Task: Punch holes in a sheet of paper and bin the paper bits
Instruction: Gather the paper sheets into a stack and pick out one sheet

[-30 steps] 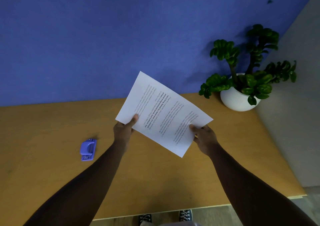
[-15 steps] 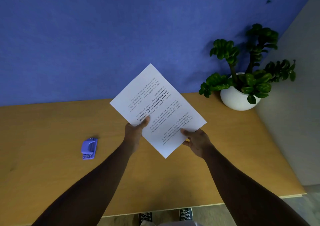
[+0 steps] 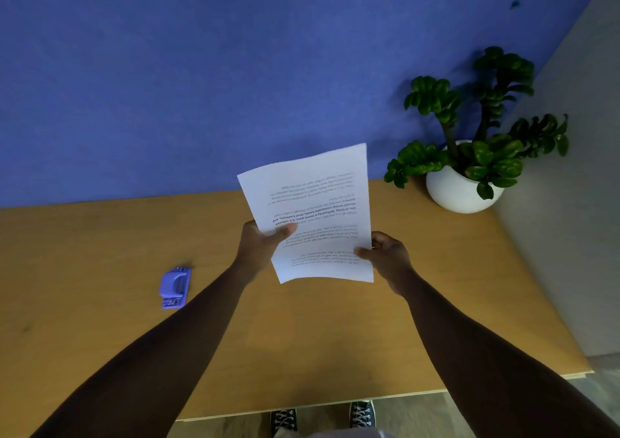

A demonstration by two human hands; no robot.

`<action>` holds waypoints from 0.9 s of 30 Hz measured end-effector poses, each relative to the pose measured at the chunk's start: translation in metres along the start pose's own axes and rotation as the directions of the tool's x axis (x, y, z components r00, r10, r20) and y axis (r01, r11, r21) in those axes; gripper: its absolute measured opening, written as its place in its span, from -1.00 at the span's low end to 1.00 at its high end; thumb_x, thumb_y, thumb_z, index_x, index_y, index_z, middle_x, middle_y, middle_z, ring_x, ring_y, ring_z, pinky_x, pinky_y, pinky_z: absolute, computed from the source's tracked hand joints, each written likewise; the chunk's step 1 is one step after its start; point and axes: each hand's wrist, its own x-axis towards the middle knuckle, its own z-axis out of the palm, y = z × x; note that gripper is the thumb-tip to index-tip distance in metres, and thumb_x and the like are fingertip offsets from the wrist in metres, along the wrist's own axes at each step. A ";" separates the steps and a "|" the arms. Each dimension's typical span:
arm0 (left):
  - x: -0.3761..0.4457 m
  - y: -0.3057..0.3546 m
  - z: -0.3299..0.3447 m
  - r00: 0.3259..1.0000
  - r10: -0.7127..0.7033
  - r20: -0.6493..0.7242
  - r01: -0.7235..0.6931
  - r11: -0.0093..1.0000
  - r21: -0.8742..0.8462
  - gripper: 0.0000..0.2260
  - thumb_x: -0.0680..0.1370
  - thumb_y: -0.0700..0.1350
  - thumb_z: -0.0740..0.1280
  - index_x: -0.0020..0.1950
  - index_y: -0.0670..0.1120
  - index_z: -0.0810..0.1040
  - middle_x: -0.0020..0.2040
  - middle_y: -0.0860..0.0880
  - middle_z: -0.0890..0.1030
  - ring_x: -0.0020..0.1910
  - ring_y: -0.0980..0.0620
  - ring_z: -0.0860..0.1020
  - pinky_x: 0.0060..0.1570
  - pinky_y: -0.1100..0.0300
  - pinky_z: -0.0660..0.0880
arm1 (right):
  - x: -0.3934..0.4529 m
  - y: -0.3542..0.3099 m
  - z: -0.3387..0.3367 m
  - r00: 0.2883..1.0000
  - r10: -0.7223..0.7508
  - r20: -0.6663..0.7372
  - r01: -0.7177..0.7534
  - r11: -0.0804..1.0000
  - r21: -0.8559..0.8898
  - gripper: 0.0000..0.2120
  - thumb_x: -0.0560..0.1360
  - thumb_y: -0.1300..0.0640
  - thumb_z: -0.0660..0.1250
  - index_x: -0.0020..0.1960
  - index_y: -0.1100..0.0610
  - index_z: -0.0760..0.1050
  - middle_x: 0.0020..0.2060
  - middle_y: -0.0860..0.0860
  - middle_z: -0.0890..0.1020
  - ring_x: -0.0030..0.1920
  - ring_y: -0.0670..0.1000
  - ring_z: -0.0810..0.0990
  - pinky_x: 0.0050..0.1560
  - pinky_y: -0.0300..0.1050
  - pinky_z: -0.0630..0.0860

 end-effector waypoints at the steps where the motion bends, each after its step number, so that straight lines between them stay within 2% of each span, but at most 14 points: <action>1: -0.001 0.000 0.002 1.000 0.012 -0.001 -0.012 1.000 0.014 -0.80 0.47 -0.14 0.54 0.09 -0.03 0.70 0.03 0.04 0.74 0.01 0.06 0.71 -0.13 0.29 0.61 | -0.001 -0.001 0.003 1.000 -0.013 0.003 0.013 0.999 -0.032 -0.76 0.42 0.26 0.48 0.04 0.02 0.62 -0.10 -0.12 0.70 -0.07 -0.05 0.68 -0.19 -0.25 0.58; 3: -0.003 -0.001 0.007 1.000 0.025 -0.017 -0.024 0.999 0.031 -0.81 0.46 -0.13 0.55 0.06 -0.03 0.72 0.00 0.04 0.75 -0.02 0.06 0.72 -0.14 0.28 0.61 | -0.001 -0.001 0.008 1.000 -0.028 0.005 0.029 0.997 -0.075 -0.74 0.43 0.25 0.47 0.08 0.04 0.62 -0.07 -0.10 0.69 -0.06 -0.06 0.65 -0.22 -0.28 0.53; 7: -0.009 -0.006 0.011 0.999 0.029 -0.042 -0.027 0.999 0.038 -0.82 0.44 -0.15 0.55 0.03 0.02 0.73 -0.02 0.04 0.75 -0.05 0.04 0.73 -0.17 0.27 0.62 | 0.000 0.003 0.015 0.999 -0.012 -0.039 0.008 0.995 -0.101 -0.70 0.41 0.24 0.49 0.13 0.12 0.61 -0.02 -0.02 0.67 -0.06 0.04 0.64 -0.26 -0.25 0.49; 11: -0.018 -0.019 0.007 0.998 -0.008 -0.068 0.014 0.996 0.091 -0.81 0.41 -0.15 0.58 -0.03 0.06 0.72 -0.04 0.06 0.75 -0.06 0.08 0.72 -0.16 0.27 0.62 | -0.001 0.010 0.016 1.000 -0.010 -0.027 0.005 0.984 -0.176 -0.72 0.41 0.22 0.48 0.12 0.11 0.61 -0.04 -0.03 0.67 -0.10 -0.02 0.63 -0.18 -0.20 0.55; 13: -0.022 -0.029 0.005 0.995 -0.066 -0.081 0.079 0.984 0.161 -0.82 0.40 -0.14 0.58 -0.04 0.02 0.71 -0.07 0.04 0.75 -0.09 0.04 0.73 -0.16 0.17 0.65 | -0.001 0.015 0.016 1.000 -0.011 -0.020 0.007 0.977 -0.214 -0.75 0.42 0.22 0.47 0.10 0.10 0.62 -0.05 -0.03 0.67 -0.11 -0.03 0.63 -0.17 -0.19 0.56; 16: -0.026 -0.040 0.005 0.984 -0.141 -0.112 0.163 0.960 0.228 -0.78 0.43 -0.15 0.56 0.05 -0.11 0.70 -0.02 -0.05 0.74 -0.06 -0.04 0.71 -0.05 0.05 0.66 | -0.002 0.017 0.018 0.999 -0.024 -0.027 0.017 0.974 -0.225 -0.79 0.44 0.21 0.44 0.07 0.09 0.63 -0.08 -0.05 0.67 -0.13 -0.03 0.63 -0.27 -0.26 0.50; 20: -0.029 -0.041 0.004 0.989 -0.100 -0.105 0.119 0.973 0.199 -0.80 0.44 -0.17 0.55 0.04 -0.05 0.68 -0.01 0.00 0.74 -0.10 0.11 0.71 -0.18 0.28 0.62 | -0.001 0.012 0.018 0.997 -0.079 -0.025 0.071 0.970 -0.233 -0.83 0.46 0.19 0.42 0.04 0.04 0.63 -0.15 -0.15 0.65 -0.12 -0.07 0.63 -0.22 -0.24 0.52; 22: -0.029 -0.039 0.003 0.991 -0.080 -0.103 0.098 0.979 0.181 -0.82 0.44 -0.17 0.55 0.01 0.01 0.69 -0.03 0.04 0.74 -0.10 0.12 0.71 -0.20 0.31 0.61 | 0.000 0.008 0.018 0.995 -0.099 -0.015 0.092 0.968 -0.235 -0.82 0.46 0.19 0.42 0.04 0.02 0.63 -0.17 -0.20 0.64 -0.12 -0.11 0.63 -0.17 -0.22 0.55; 24: -0.028 -0.042 0.001 0.991 -0.083 -0.106 0.104 0.974 0.203 -0.82 0.44 -0.16 0.55 -0.01 0.03 0.68 -0.03 0.04 0.74 -0.10 0.08 0.72 -0.17 0.22 0.63 | 0.001 0.008 0.017 0.996 -0.089 0.005 0.087 0.966 -0.245 -0.80 0.45 0.19 0.43 0.06 0.03 0.62 -0.14 -0.17 0.64 -0.11 -0.10 0.63 -0.16 -0.22 0.56; 27: -0.029 -0.050 -0.003 0.986 -0.146 -0.086 0.164 0.947 0.277 -0.79 0.44 -0.17 0.55 0.05 -0.07 0.69 0.00 -0.04 0.73 -0.05 -0.02 0.70 -0.04 0.03 0.65 | 0.000 0.011 0.016 0.998 -0.061 0.027 0.066 0.960 -0.272 -0.79 0.44 0.17 0.45 0.07 0.03 0.61 -0.11 -0.13 0.64 -0.14 -0.13 0.61 -0.19 -0.24 0.55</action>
